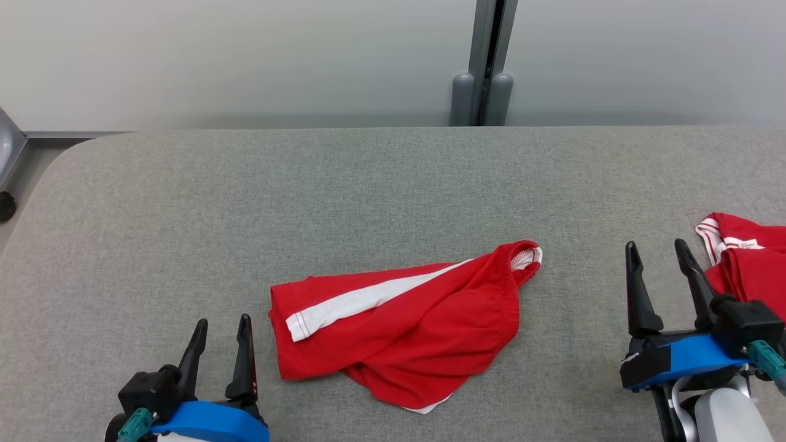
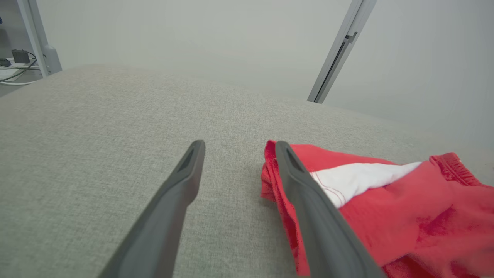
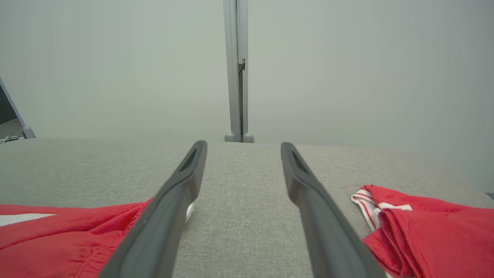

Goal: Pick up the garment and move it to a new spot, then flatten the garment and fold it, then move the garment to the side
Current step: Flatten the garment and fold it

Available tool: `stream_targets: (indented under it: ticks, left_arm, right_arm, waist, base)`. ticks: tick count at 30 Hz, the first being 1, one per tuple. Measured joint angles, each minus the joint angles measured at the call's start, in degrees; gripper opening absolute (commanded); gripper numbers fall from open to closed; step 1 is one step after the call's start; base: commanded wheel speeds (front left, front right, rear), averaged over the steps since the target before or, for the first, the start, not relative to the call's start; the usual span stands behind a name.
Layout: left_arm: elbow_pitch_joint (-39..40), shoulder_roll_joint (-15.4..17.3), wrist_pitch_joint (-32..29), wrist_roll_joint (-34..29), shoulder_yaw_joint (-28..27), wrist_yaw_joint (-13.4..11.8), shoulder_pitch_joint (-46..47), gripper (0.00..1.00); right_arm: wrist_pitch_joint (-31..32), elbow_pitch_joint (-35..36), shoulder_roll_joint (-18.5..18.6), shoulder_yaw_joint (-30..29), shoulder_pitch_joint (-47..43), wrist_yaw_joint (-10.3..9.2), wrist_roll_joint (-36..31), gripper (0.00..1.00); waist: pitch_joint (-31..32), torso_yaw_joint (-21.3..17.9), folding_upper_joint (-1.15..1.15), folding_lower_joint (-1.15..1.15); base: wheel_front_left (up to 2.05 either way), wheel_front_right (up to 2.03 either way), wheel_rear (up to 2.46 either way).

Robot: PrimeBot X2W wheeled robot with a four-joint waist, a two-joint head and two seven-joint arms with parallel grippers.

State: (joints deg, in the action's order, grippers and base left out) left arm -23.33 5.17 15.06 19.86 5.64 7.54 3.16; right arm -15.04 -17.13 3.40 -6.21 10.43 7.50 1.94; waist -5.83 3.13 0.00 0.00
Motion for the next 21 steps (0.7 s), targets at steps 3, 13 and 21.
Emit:
stream_targets:
  ticks: [3,13,21]
  left_arm:
    - [0.3,-0.3,0.0,-0.6,-0.3,0.0,0.5,1.00]
    - [0.1,-1.4,0.0,-1.7,-0.5,0.0,-0.3,1.00]
    - [-0.2,-1.5,0.0,-1.6,1.0,0.0,-0.4,1.00]
  right_arm:
    - [0.0,1.8,-0.3,-0.3,0.3,-0.01,2.3,1.00]
    - [0.0,-2.7,-0.5,5.4,-1.1,-0.01,10.1,1.00]
    - [0.0,-10.2,-0.6,15.1,3.4,-0.01,18.4,1.00]
  waist:
    - [0.4,-0.2,0.00,0.00]
    - [2.2,-0.8,0.00,0.00]
    - [1.0,0.3,0.00,0.00]
  base:
    - [0.00,0.00,0.00]
    - [0.00,0.00,0.00]
    - [0.00,0.00,0.00]
